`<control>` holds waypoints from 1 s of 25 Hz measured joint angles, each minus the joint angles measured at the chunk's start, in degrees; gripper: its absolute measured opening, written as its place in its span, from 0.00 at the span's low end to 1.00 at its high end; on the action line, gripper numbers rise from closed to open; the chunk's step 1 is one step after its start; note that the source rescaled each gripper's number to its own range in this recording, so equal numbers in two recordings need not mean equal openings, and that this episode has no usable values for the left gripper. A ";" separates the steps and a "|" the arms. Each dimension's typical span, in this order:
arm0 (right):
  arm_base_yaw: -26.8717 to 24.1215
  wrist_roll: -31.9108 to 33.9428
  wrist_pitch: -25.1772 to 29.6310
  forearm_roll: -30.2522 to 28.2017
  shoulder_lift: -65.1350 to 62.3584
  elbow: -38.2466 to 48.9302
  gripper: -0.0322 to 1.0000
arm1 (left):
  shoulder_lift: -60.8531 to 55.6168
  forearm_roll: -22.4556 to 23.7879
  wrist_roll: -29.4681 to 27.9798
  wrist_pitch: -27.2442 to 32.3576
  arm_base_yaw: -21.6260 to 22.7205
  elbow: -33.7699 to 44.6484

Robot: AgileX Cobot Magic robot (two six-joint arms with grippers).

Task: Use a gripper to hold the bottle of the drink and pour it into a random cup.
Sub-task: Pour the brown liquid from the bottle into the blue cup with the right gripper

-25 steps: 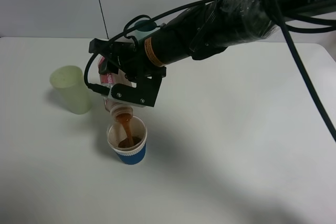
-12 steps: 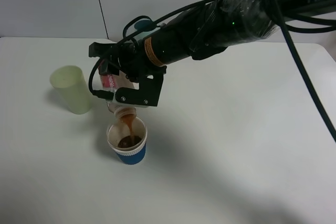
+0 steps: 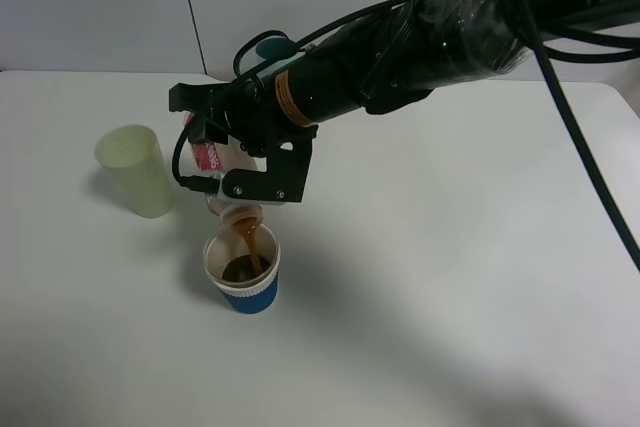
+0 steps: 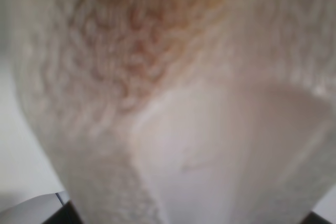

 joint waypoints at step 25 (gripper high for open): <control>0.67 -2.55 -2.01 4.32 -0.05 0.00 0.04 | 0.00 0.00 0.00 0.00 0.00 0.00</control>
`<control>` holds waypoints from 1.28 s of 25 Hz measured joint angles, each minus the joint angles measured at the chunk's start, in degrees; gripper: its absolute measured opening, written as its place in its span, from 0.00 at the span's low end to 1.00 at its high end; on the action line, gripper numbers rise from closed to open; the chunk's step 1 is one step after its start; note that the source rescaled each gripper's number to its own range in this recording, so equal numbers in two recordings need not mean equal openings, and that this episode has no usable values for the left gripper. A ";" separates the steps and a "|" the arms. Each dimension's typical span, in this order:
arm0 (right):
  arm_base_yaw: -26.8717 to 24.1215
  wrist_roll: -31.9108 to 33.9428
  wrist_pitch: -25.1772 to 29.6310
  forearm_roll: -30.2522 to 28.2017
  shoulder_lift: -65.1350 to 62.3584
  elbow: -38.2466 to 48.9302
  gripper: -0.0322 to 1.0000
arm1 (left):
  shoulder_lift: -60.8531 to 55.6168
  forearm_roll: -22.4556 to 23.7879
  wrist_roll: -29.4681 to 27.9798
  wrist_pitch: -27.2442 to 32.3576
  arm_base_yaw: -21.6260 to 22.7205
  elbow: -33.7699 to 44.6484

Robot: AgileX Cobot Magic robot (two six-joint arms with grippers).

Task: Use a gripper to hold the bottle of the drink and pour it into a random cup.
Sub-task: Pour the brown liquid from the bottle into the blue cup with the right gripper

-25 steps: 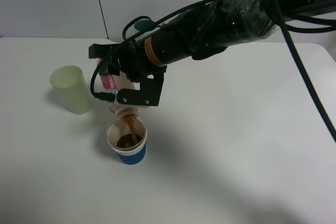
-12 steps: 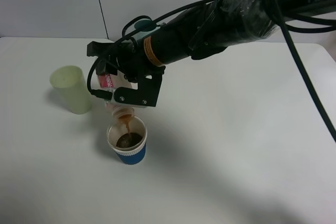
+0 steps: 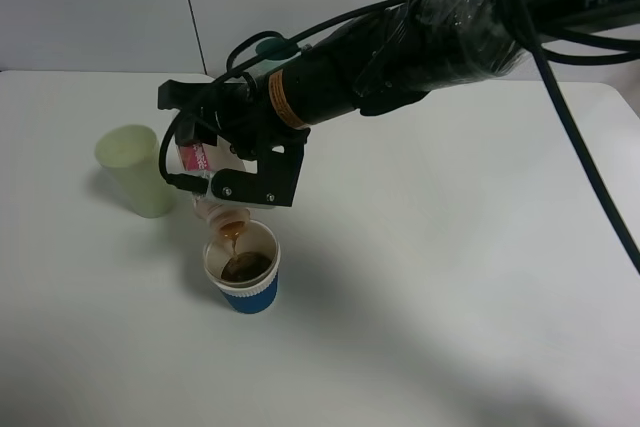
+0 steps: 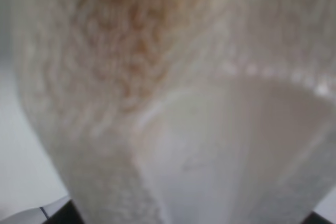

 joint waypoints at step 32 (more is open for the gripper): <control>0.59 -15.86 1.09 1.48 -0.47 0.00 0.03 | 0.00 0.00 0.00 0.00 0.00 0.00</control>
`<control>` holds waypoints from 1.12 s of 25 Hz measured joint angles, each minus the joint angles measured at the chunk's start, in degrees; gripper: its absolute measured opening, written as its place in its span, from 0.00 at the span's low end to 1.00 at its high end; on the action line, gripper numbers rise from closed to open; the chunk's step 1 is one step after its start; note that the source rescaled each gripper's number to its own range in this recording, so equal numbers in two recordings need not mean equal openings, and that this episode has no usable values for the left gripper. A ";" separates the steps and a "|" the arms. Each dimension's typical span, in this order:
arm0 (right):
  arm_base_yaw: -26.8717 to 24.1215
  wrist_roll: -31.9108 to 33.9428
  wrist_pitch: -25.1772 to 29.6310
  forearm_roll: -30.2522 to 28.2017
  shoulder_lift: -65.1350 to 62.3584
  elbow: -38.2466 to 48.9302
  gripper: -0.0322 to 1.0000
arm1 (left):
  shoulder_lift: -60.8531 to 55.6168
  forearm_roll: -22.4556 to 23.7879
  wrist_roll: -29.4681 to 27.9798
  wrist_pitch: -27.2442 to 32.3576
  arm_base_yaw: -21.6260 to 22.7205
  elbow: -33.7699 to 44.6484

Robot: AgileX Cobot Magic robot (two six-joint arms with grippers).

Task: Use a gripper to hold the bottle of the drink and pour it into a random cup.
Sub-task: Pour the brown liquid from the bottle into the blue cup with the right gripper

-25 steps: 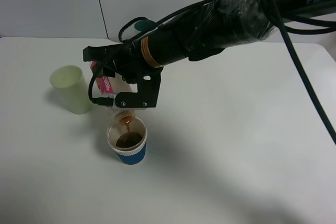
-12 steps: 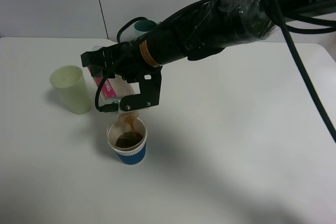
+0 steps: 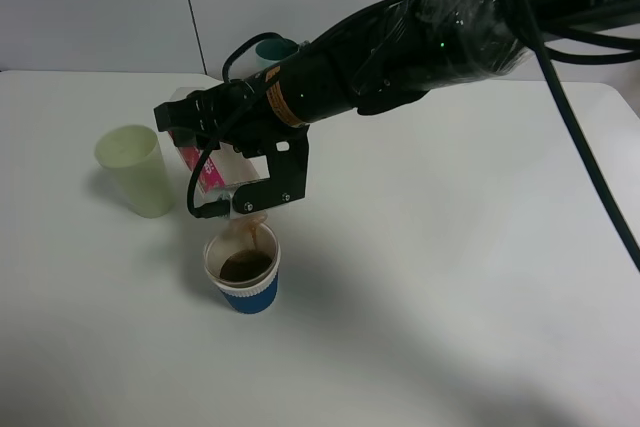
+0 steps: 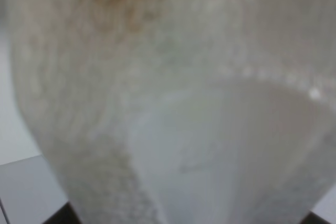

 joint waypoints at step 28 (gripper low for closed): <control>1.76 -4.18 -0.44 0.43 -0.42 0.00 0.03 | 0.00 0.00 0.00 0.00 0.00 0.00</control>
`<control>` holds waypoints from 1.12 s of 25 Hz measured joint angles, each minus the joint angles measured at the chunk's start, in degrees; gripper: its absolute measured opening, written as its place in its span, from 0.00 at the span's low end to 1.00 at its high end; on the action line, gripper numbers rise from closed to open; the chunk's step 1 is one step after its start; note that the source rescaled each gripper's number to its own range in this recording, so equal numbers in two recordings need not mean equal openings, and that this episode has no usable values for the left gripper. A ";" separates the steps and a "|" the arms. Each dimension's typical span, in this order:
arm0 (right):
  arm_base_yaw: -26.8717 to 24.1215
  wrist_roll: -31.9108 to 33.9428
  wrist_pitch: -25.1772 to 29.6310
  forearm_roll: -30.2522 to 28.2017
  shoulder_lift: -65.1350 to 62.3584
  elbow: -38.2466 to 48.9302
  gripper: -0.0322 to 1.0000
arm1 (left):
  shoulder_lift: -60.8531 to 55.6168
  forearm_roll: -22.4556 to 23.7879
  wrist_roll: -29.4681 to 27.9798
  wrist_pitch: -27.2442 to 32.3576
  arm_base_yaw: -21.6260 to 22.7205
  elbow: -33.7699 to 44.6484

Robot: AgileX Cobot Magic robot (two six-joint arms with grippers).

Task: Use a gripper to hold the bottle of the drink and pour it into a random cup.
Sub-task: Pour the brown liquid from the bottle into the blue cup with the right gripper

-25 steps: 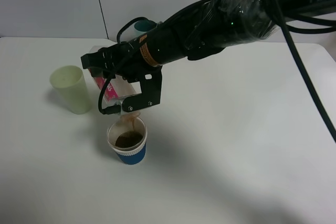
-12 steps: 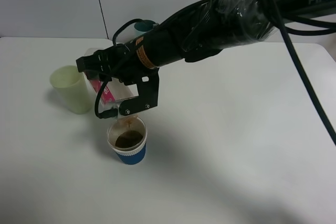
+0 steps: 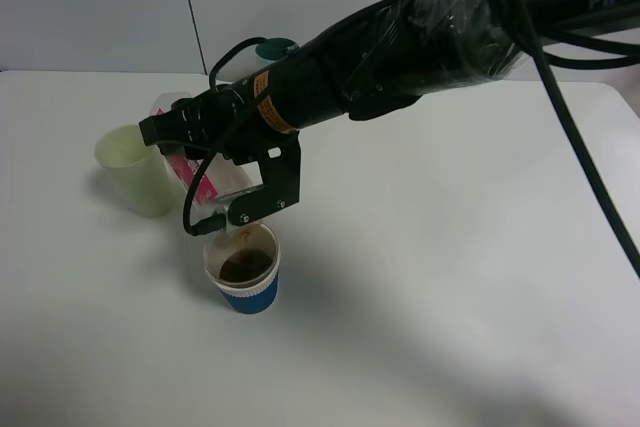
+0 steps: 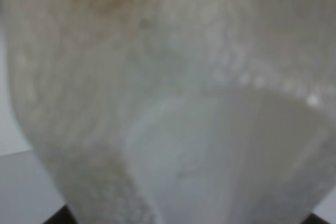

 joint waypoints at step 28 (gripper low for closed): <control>0.00 1.75 -0.07 1.40 -0.46 0.00 0.03 | 0.00 0.00 0.00 0.00 0.00 0.00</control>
